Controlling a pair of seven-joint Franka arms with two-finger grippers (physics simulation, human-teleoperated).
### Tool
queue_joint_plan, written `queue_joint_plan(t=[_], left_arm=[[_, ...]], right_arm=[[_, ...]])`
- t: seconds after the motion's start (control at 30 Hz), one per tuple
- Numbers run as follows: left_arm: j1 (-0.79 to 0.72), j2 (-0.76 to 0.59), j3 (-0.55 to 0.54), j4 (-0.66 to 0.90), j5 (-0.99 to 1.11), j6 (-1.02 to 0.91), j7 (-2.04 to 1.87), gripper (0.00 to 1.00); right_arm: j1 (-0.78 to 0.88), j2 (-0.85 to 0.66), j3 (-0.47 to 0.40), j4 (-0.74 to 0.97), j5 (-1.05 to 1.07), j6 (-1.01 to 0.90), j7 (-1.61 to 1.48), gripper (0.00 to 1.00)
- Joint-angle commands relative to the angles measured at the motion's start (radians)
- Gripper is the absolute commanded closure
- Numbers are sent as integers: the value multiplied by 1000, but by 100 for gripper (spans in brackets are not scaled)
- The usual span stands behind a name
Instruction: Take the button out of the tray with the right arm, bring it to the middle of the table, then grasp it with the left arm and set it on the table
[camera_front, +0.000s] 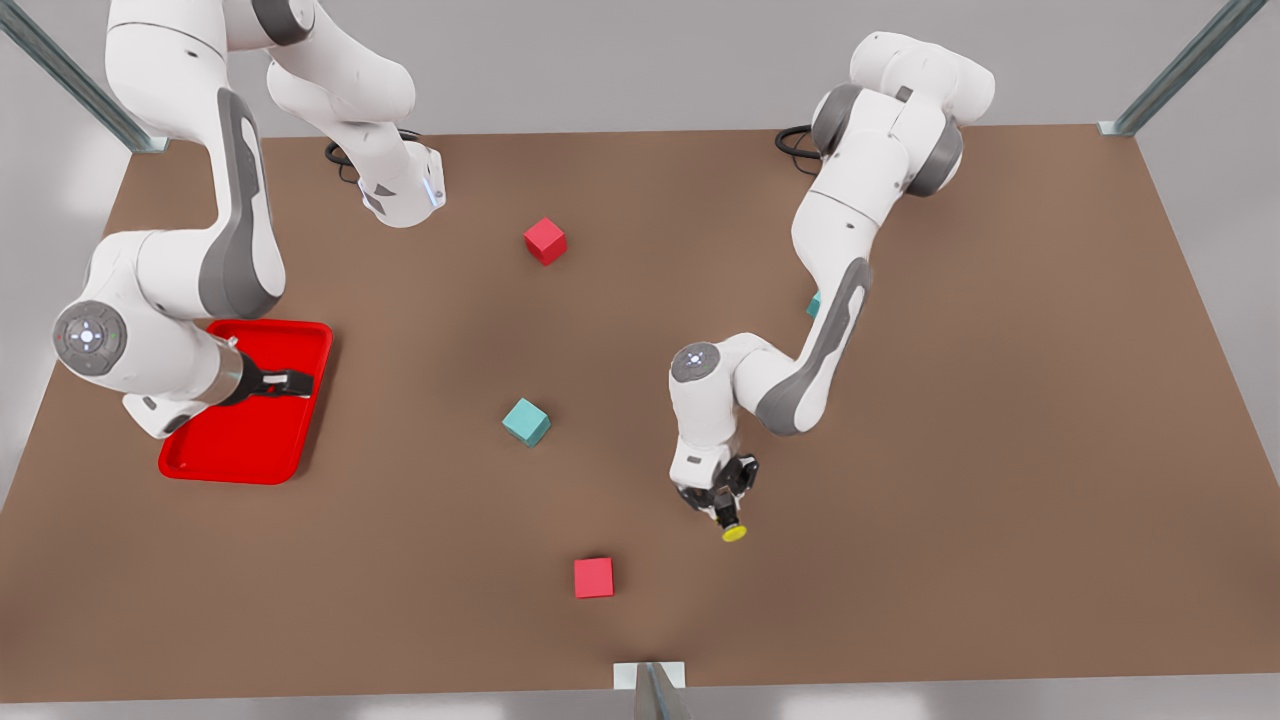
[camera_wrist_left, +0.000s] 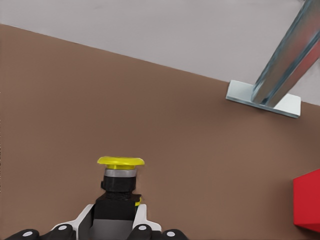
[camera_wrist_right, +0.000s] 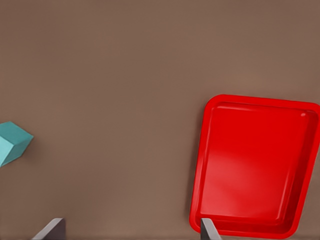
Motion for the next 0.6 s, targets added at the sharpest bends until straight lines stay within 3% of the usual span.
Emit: queue_joint_plan(t=[0.0,0.23,0.57], left_arm=[[6,-4,1,-39,224,115,-668,68],[28,-8,1,-117,388,267,-803,68],[15,-5,2,-174,737,217,-1006,68]], right_arm=[[0,3,0,0,1,5,16,0],[1,10,0,0,1,4,18,0],[11,11,0,0,1,4,21,0]])
